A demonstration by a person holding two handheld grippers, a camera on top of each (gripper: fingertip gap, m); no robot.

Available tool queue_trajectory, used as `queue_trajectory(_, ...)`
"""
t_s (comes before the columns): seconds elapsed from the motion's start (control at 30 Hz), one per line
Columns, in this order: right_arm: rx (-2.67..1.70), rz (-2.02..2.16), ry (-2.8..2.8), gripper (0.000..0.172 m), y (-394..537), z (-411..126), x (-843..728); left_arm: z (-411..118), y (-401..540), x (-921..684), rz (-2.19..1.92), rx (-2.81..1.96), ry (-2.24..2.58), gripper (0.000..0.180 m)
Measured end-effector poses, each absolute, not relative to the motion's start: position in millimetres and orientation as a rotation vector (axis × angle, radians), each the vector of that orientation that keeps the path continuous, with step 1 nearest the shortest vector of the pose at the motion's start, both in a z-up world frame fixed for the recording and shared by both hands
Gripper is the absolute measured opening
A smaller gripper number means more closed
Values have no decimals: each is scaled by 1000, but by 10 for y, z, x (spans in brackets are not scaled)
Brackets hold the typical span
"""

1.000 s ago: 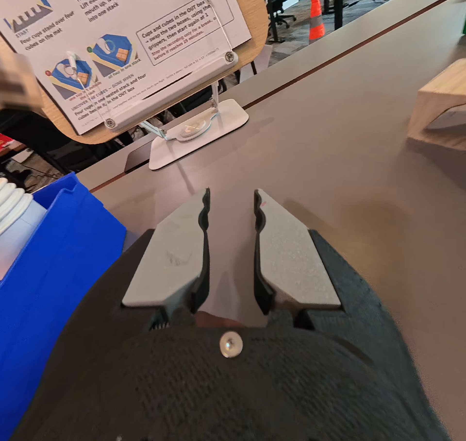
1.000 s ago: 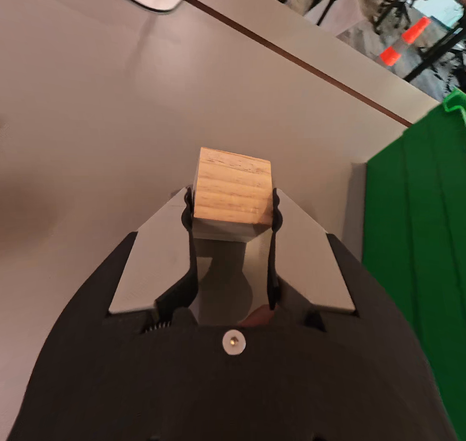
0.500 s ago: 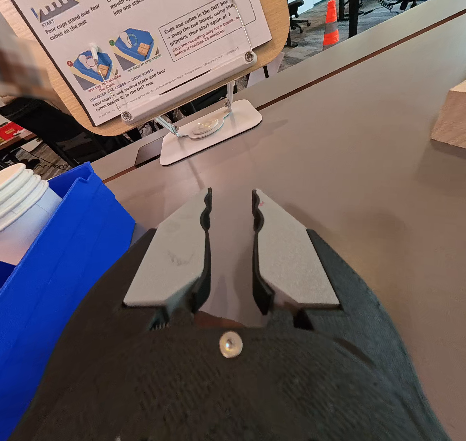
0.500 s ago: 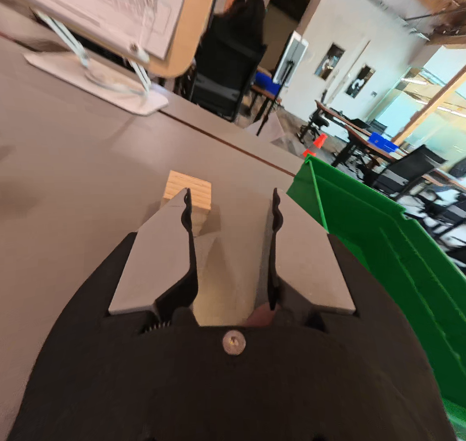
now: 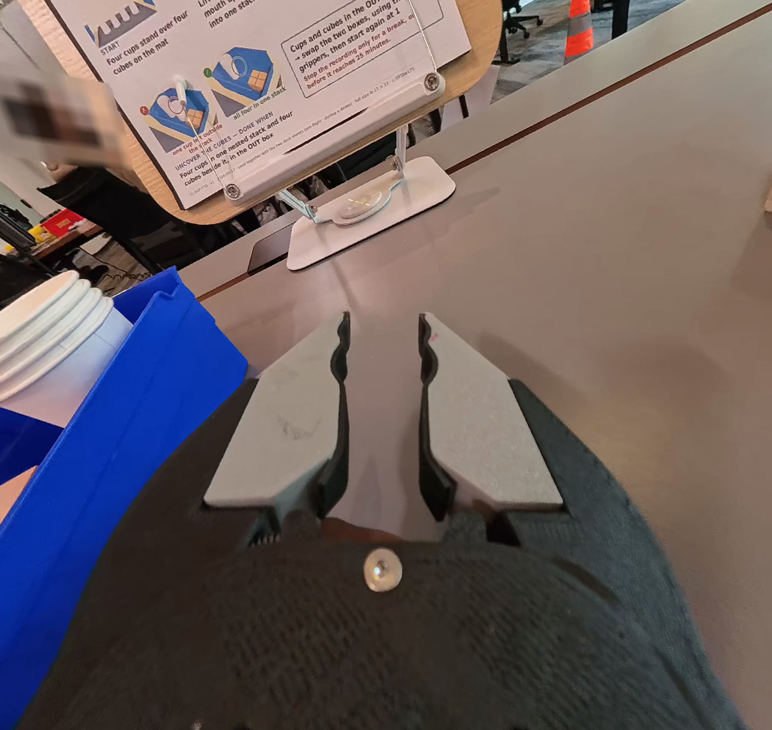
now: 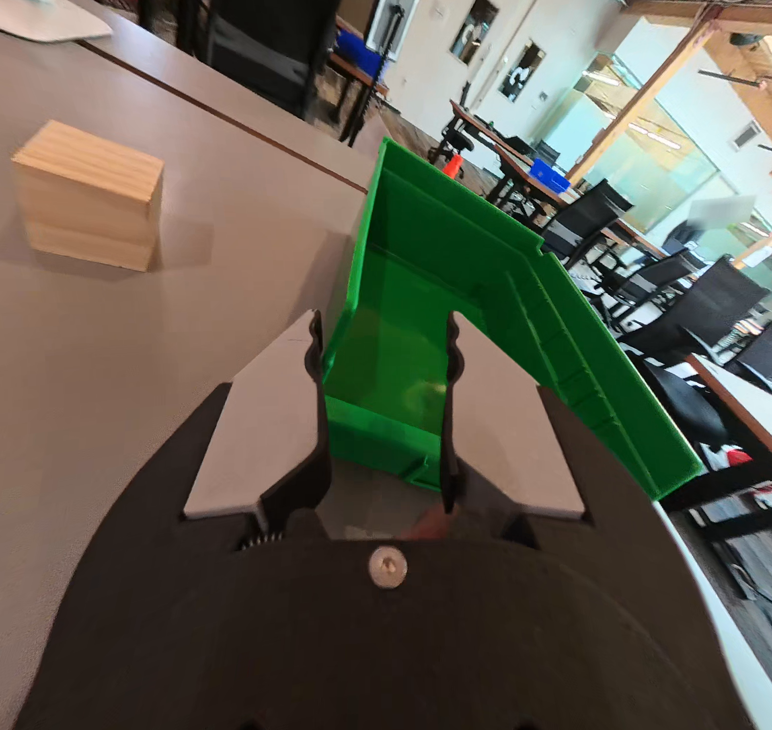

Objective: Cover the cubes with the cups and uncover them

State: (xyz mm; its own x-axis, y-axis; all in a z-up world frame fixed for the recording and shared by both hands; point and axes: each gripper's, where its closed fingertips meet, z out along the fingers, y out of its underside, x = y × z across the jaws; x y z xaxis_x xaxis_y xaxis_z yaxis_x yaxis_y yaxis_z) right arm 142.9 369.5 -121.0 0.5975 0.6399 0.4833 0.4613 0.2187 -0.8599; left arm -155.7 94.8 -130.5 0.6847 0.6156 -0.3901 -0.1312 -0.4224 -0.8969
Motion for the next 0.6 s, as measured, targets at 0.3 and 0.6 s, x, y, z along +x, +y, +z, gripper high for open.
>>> queue_trajectory(0.3,-1421,204,-1000,10,3826,-1236,1850,-1469,1041,-1511,1089,-1951,-226,32)
queue_trajectory(0.6,-1375,134,-1055,19,3888,-1110,1547,-1344,942,-1571,926,-1861,-355,34)
